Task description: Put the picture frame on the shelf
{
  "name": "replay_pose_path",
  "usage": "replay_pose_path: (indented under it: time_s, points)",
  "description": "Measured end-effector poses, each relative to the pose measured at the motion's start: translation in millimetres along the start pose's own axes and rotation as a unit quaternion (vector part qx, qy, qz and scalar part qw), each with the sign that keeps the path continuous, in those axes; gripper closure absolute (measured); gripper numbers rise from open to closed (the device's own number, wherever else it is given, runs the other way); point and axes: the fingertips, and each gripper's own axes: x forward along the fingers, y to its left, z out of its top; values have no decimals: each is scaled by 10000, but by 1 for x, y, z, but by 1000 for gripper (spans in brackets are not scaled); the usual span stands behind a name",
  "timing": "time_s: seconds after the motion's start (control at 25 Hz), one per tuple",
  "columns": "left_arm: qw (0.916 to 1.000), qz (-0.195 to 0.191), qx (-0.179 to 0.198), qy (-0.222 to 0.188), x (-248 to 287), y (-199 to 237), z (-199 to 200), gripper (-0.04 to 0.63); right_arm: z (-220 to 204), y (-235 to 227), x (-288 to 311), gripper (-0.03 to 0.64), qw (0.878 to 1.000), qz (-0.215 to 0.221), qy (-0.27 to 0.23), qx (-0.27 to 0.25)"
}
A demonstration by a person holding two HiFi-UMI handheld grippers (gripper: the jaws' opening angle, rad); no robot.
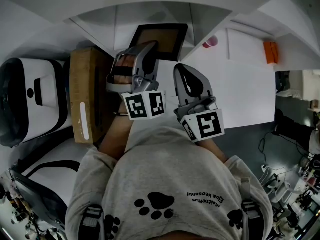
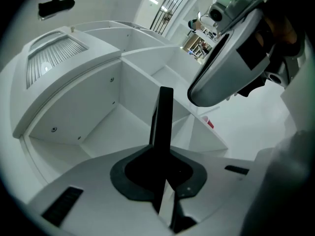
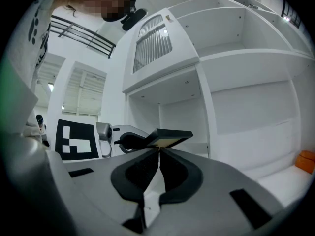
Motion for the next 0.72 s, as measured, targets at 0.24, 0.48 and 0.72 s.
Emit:
replay_pose_path:
  time_s: [0.24,0.48,0.72]
  points:
    - [9987,-133,442,197,8,-11,-2,558,-3,3,7,578,9998,166,62,-6]
    - [9961,-439,646,408,16,-27,-9,512,-13,6,20,578,9990,393,194,40]
    - [9944,-587,704,522,22,-33,-15,489,-26,9,31,578,9974,608,378,-4]
